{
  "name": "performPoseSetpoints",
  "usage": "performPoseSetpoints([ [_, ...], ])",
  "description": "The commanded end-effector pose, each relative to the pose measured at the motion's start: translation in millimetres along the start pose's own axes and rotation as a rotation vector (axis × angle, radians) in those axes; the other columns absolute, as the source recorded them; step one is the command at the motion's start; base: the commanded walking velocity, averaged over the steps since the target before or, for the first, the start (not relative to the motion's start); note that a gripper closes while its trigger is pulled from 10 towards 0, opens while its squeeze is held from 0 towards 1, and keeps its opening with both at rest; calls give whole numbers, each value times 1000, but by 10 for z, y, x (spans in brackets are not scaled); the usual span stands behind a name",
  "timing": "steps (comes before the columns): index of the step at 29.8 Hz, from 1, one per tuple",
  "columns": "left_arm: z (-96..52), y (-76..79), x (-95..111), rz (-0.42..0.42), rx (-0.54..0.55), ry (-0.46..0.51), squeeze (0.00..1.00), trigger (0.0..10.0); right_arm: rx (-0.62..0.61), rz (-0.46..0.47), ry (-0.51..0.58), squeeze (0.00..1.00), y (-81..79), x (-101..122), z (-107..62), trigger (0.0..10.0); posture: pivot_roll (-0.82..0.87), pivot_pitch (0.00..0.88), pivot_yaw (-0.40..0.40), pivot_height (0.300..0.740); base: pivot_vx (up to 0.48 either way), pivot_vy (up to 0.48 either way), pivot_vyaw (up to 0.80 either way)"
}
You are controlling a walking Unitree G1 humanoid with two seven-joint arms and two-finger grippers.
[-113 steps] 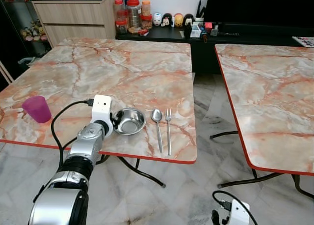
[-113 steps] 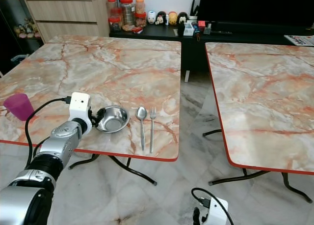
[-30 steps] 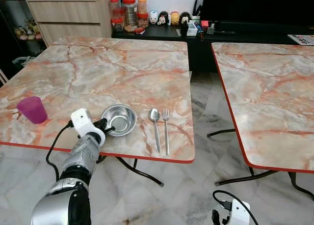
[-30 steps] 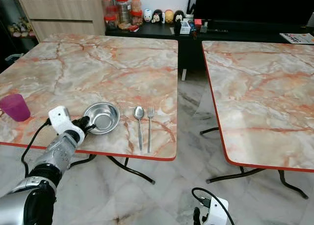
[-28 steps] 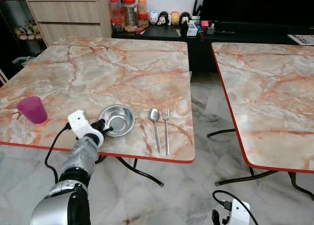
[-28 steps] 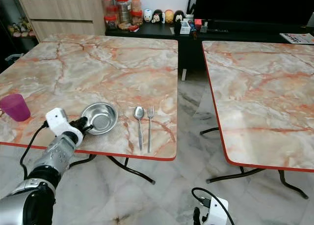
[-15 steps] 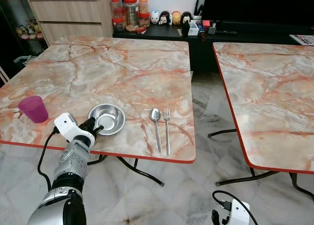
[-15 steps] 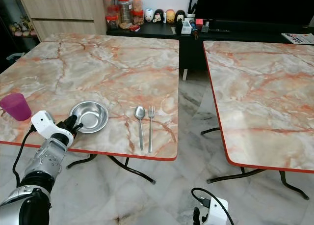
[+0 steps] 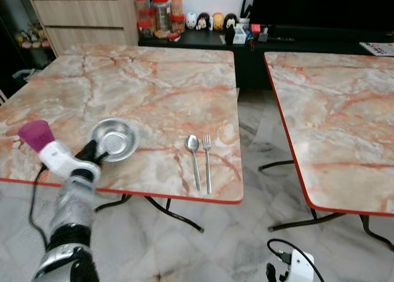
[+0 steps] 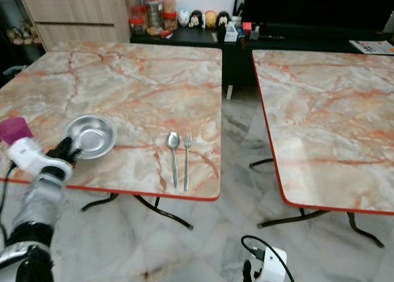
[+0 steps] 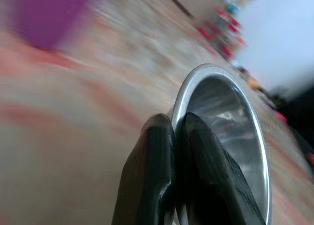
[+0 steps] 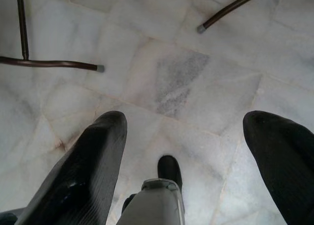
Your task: Setting the table
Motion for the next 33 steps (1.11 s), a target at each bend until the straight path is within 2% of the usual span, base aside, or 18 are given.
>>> performPoseSetpoints([
  [1,-57,-214,250,6,71,100,0,10000,3,-8,-2,0,-6,-8,-2,10000,55,0,-24,740,0,0,0],
  [3,-189,-506,479,2,145,175,0,10000,0,-7,-1,0,-4,-7,-2,10000,60,0,-26,740,0,0,0],
  [4,-231,-572,536,5,159,193,0,10000,-1,-7,-2,0,-2,-6,-2,10000,62,0,-26,740,0,0,0],
  [5,-231,-572,536,5,159,193,0,10000,-1,-7,-2,0,-2,-6,-2,10000,62,0,-26,740,0,0,0],
  [6,-299,-681,617,14,183,218,0,10000,-3,-6,-1,0,4,-6,-2,10000,64,0,-27,740,0,0,0],
  [13,-541,-1068,785,57,317,279,0,10000,-8,-2,0,0,17,-6,-3,10000,64,0,-26,740,0,0,0],
  [15,-674,-1274,828,129,416,279,0,10000,-10,-3,-1,0,23,-12,-5,10000,65,0,-27,740,0,0,0],
  [19,-822,-1490,804,181,539,255,0,10000,-11,-3,-2,0,25,-17,-6,10000,65,0,-25,740,0,0,0],
  [22,-872,-1574,696,209,583,198,0,10000,-12,-2,-3,0,23,-20,-7,10000,58,0,-21,740,0,0,0],
  [23,-899,-1615,563,228,601,136,0,10000,-13,0,-3,0,22,-20,-7,10000,58,0,-21,740,0,0,0],
  [26,-926,-1644,328,247,613,36,0,10000,-17,7,-1,0,22,-20,-8,10000,53,0,-17,740,0,0,0],
  [28,-933,-1633,174,263,606,-27,0,10000,-18,7,-2,0,22,-22,-8,10000,49,0,-14,740,0,0,0],
  [29,-950,-1621,-13,315,601,-123,0,10000,-20,9,-2,0,21,-25,-9,10000,48,0,-14,740,0,0,0],
  [30,-958,-1620,-67,340,602,-154,0,10000,-20,9,-3,0,21,-25,-9,10000,48,0,-14,740,0,0,0],
  [31,-958,-1620,-67,340,602,-154,0,10000,-20,9,-3,0,21,-25,-9,10000,48,0,-14,740,0,0,0],
  [32,-983,-1575,-311,316,584,-235,0,10000,-20,10,-4,0,18,-26,-8,10000,49,0,-14,740,0,0,0],
  [33,-995,-1561,-382,308,580,-258,0,10000,-20,9,-4,0,15,-27,-8,10000,43,0,-10,740,0,0,0],
])
Point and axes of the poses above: a point about 5 cm out from each wrist's last joint towards the gripper, its own z axis pointing out of the wrist towards the gripper, its own x axis along the axis of the wrist's last joint, y = z × x, the point moved 3 cm from there along z, pointing out of the wrist towards the gripper, and after that the axes turned 9 degrees about -z, right-handed, at the moved point
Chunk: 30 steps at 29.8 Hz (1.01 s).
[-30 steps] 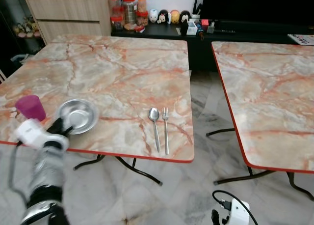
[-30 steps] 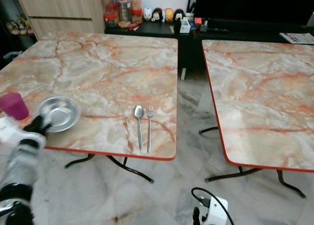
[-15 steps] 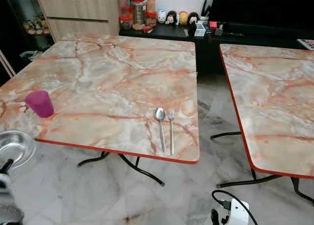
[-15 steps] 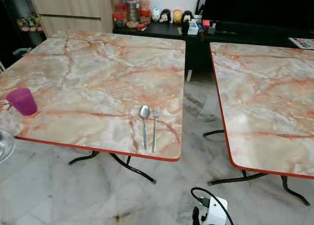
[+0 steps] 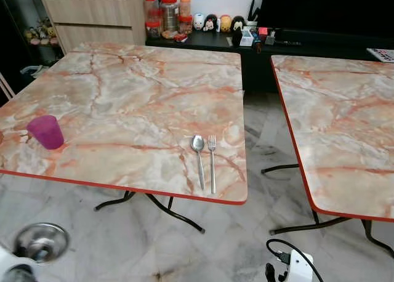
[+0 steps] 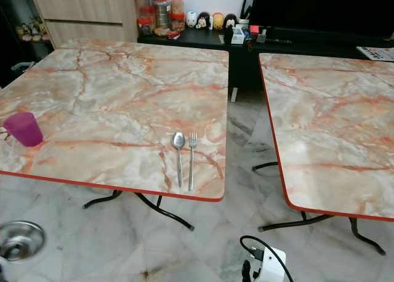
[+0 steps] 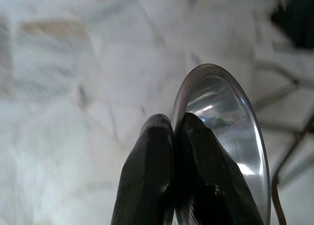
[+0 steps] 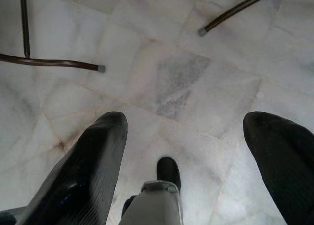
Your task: Setting the table
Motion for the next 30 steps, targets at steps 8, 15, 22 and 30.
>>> performPoseSetpoints([
  [8,-150,391,-659,173,-154,-235,0,10000,-17,30,11,0,22,10,-2,10000,21,0,1,740,0,0,0],
  [15,-258,631,-913,305,-271,-319,0,10000,-16,31,12,0,33,8,-3,10000,18,0,0,740,0,0,0],
  [22,-393,787,-1167,422,-333,-382,0,10000,-4,24,18,0,37,21,-2,10000,-5,0,4,740,0,0,0],
  [30,-385,773,-1158,334,-273,-366,0,10000,4,18,25,0,46,44,3,10000,-16,0,-1,740,0,0,0],
])
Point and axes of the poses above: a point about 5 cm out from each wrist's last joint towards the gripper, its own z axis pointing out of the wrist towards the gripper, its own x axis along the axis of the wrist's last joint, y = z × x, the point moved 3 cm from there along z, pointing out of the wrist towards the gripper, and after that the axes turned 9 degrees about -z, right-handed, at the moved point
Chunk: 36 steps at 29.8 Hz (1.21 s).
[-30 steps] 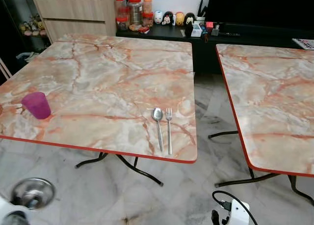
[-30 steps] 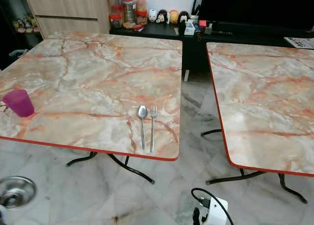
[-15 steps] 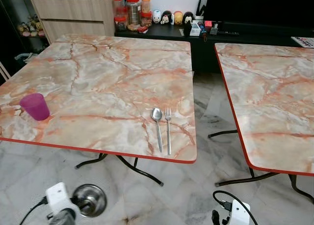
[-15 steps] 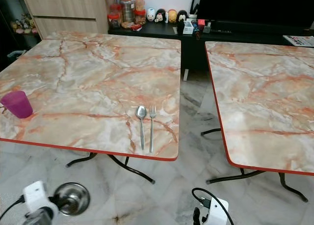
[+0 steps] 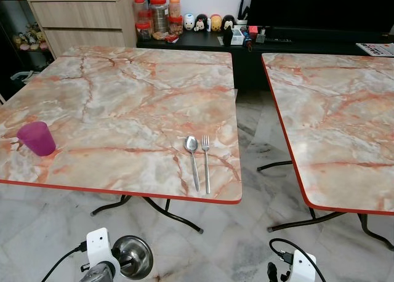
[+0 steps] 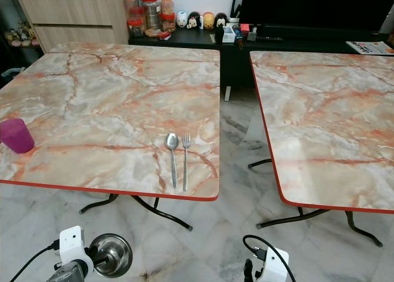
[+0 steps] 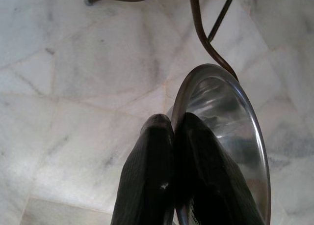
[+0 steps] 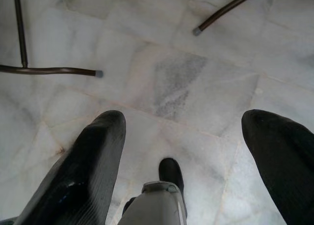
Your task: Setting the table
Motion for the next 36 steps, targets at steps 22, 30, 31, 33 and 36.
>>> performPoseSetpoints([
  [22,-1,-70,9,-100,80,15,0,10000,0,-11,5,0,45,11,-1,10000,-30,0,-12,740,0,0,56],
  [30,-8,-73,-21,-93,86,12,0,10000,3,-8,13,0,41,58,12,10000,-24,0,-23,740,0,-172,0],
  [31,-8,-73,-21,-93,86,12,0,10000,1,-8,14,0,46,62,13,10000,-24,0,-23,740,0,-277,0],
  [33,-10,-78,-25,-94,88,12,0,10000,-6,-5,16,0,60,71,15,10000,-27,0,-21,740,0,-281,0],
  [36,-15,-100,-35,-93,94,11,0,10000,-12,-2,14,0,73,66,13,10000,-29,0,-21,740,0,-299,0],
])
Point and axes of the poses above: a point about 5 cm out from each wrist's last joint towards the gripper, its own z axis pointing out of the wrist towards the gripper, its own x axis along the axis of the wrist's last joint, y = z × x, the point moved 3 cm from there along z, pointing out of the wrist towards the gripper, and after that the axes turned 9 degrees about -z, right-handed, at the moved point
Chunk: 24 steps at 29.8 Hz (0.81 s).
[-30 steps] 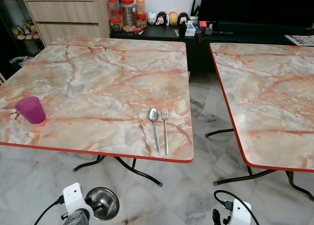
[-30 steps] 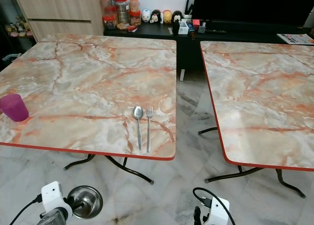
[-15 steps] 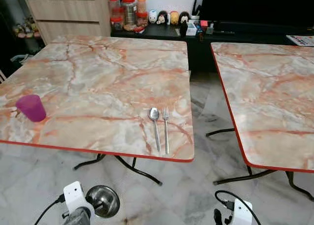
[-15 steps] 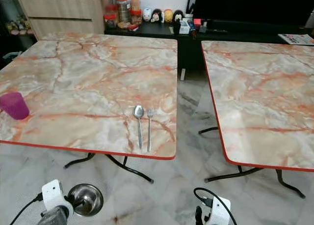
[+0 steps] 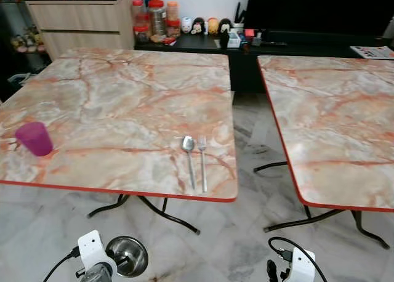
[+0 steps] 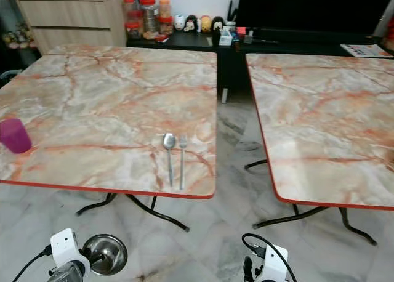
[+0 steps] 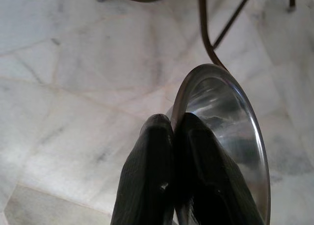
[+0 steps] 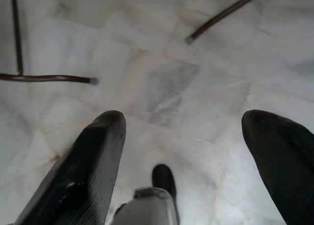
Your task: Setting the table
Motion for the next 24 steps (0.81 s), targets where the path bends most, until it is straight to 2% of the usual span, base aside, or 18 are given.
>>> performPoseSetpoints([
  [1,-9,-37,-38,0,16,-9,0,10000,-19,19,-2,0,45,0,-1,10000,-29,0,-20,740,0,-330,0],
  [12,-9,-46,-36,0,21,-8,0,10000,-27,33,-4,0,54,-7,-3,10000,-36,0,-18,740,0,-352,0],
  [16,-6,-39,-25,-1,20,-6,0,10000,-20,40,-9,0,43,-13,-2,10000,-37,0,-20,740,0,-355,-700],
  [24,-8,-52,-29,-7,25,-7,0,10000,-22,37,1,0,38,2,-1,10000,-33,0,-21,740,0,-352,0],
])
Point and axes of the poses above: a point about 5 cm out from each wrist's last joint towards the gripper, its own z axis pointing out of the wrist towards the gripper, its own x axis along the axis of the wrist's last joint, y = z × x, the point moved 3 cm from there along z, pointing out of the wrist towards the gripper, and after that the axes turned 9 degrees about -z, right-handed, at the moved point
